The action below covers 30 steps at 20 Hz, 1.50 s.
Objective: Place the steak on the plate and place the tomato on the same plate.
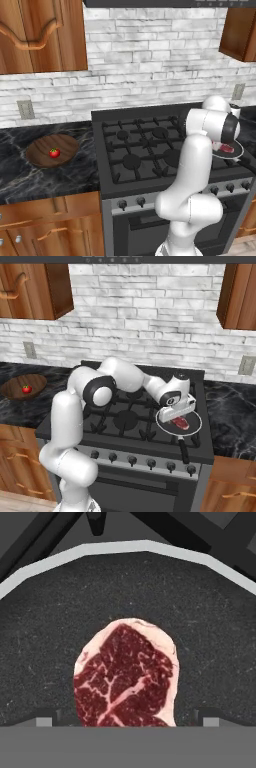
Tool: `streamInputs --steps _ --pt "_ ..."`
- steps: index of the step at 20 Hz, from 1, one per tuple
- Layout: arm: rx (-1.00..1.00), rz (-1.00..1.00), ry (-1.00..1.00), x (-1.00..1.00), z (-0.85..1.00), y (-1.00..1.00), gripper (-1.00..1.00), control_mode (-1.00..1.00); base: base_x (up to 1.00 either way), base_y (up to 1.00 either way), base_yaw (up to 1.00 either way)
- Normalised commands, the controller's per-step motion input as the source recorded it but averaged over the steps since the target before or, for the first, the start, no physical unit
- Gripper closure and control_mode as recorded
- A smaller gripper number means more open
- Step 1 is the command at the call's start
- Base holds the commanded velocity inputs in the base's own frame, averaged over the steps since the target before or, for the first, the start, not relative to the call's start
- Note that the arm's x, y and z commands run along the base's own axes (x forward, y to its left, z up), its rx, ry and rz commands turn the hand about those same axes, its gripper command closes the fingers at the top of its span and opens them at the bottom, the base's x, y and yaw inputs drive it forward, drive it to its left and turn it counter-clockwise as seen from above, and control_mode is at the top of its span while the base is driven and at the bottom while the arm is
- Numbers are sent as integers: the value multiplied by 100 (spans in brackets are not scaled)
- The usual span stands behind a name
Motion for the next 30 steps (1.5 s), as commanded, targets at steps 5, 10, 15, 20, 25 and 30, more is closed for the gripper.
streamInputs --steps 5,10,15,20,25,30 --pt "0 0 0 20 -2 -5 -100 -100 0 0 0" --pt "0 0 0 18 -6 -7 -100 -100 0 0 0" --pt "0 0 0 13 -22 -7 -100 -100 0 0 0" --pt "0 0 7 7 -31 -3 -100 -100 0 0 0" --pt "0 2 8 -1 -42 0 100 -100 0 0 0" --pt "1 3 8 -15 -48 0 100 -100 0 0 0"
